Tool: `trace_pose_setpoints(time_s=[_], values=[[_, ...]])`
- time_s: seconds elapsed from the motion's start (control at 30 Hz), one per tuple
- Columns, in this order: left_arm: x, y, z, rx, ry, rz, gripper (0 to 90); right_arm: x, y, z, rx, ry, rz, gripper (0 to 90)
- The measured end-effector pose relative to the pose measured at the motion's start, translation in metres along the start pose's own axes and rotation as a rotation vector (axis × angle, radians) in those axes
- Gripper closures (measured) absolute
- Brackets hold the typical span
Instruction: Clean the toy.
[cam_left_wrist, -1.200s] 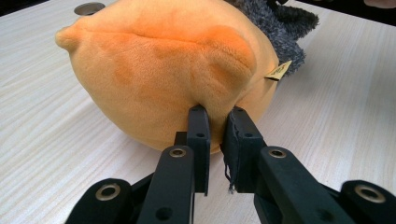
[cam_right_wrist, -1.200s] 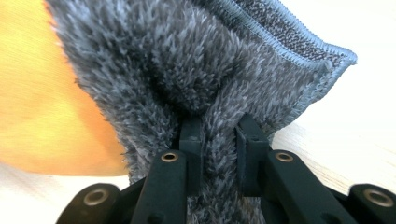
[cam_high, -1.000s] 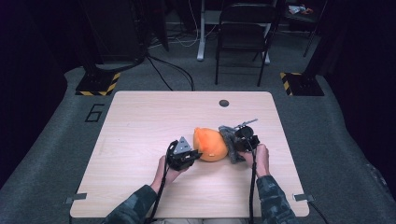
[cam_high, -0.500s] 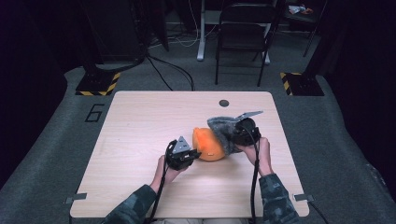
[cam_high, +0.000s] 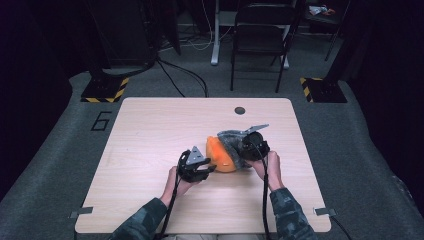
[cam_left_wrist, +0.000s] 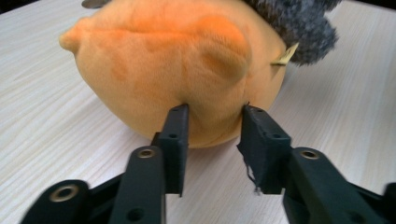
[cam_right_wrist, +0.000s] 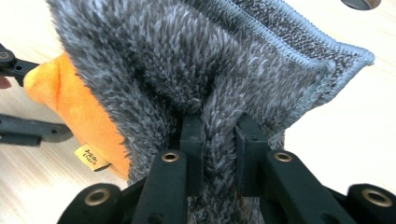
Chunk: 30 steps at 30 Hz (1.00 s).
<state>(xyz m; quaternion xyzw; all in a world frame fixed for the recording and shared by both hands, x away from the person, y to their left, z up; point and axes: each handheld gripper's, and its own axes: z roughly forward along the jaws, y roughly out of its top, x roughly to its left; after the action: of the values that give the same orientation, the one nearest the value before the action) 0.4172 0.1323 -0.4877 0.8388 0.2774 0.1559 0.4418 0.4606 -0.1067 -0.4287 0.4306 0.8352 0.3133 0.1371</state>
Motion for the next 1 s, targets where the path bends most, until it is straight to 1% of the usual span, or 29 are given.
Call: trace_pose_setpoints(time_s=[0.03, 0.1, 0.17, 0.23, 0.27, 0.3, 0.33, 0.43, 0.47, 0.5, 0.57, 0.63, 0.67, 0.7, 0.8, 0.87, 0.9, 1.0], values=[[-0.001, 0.0, 0.001, 0.0, 0.002, -0.007, 55.7, 0.0, 0.0, 0.0, 0.0, -0.002, 0.001, 76.8], [-0.001, 0.0, 0.003, 0.004, 0.015, -0.001, 51.2, -0.001, 0.0, 0.0, -0.002, 0.008, 0.002, 76.8], [-0.003, -0.001, 0.005, 0.014, 0.037, 0.013, 49.0, -0.001, 0.0, 0.001, -0.003, 0.013, 0.01, 76.8], [-0.003, -0.002, 0.006, 0.009, 0.044, 0.006, 48.9, 0.0, 0.0, 0.002, -0.004, 0.014, 0.007, 76.8], [-0.003, -0.002, 0.007, 0.006, 0.051, 0.008, 49.8, 0.001, 0.0, 0.002, 0.0, 0.019, 0.006, 76.8], [-0.004, -0.003, 0.008, 0.003, 0.053, 0.003, 52.2, 0.002, 0.0, 0.003, 0.0, 0.012, 0.004, 76.8], [-0.004, -0.004, 0.008, -0.004, 0.06, 0.005, 54.9, 0.002, 0.0, 0.003, 0.002, 0.018, 0.002, 76.8], [-0.005, -0.005, 0.008, -0.019, 0.064, -0.009, 65.2, 0.002, 0.0, 0.003, 0.001, 0.018, 0.0, 76.9], [-0.005, -0.005, 0.008, -0.023, 0.065, -0.009, 69.3, 0.002, 0.0, 0.003, 0.001, 0.017, 0.001, 76.8], [-0.005, -0.005, 0.008, -0.024, 0.066, -0.002, 72.0, 0.002, 0.0, 0.002, 0.001, 0.017, 0.002, 76.8], [-0.006, -0.005, 0.008, -0.024, 0.072, -0.002, 77.2, 0.002, 0.001, 0.002, -0.001, 0.019, 0.003, 76.8], [-0.006, -0.006, 0.007, -0.026, 0.071, -0.003, 80.1, 0.002, 0.001, 0.001, 0.002, 0.021, 0.004, 76.8], [-0.006, -0.006, 0.007, -0.028, 0.077, 0.001, 81.0, 0.003, 0.001, 0.0, 0.0, 0.015, 0.009, 76.8], [-0.006, -0.005, 0.006, -0.029, 0.07, 0.001, 81.7, 0.002, 0.002, 0.0, -0.001, 0.021, 0.001, 76.7], [-0.005, -0.004, 0.004, -0.035, 0.063, 0.009, 83.1, 0.001, 0.003, -0.005, -0.008, 0.019, 0.012, 76.7], [-0.004, -0.002, 0.002, -0.038, 0.048, 0.0, 83.4, 0.0, 0.004, -0.009, -0.014, 0.023, 0.013, 76.6], [-0.004, -0.001, 0.001, -0.038, 0.041, -0.006, 83.5, 0.0, 0.005, -0.011, -0.024, 0.017, 0.009, 76.7], [-0.003, 0.001, -0.003, -0.047, 0.026, -0.022, 83.7, 0.003, 0.009, -0.02, -0.052, 0.021, 0.002, 76.7]])
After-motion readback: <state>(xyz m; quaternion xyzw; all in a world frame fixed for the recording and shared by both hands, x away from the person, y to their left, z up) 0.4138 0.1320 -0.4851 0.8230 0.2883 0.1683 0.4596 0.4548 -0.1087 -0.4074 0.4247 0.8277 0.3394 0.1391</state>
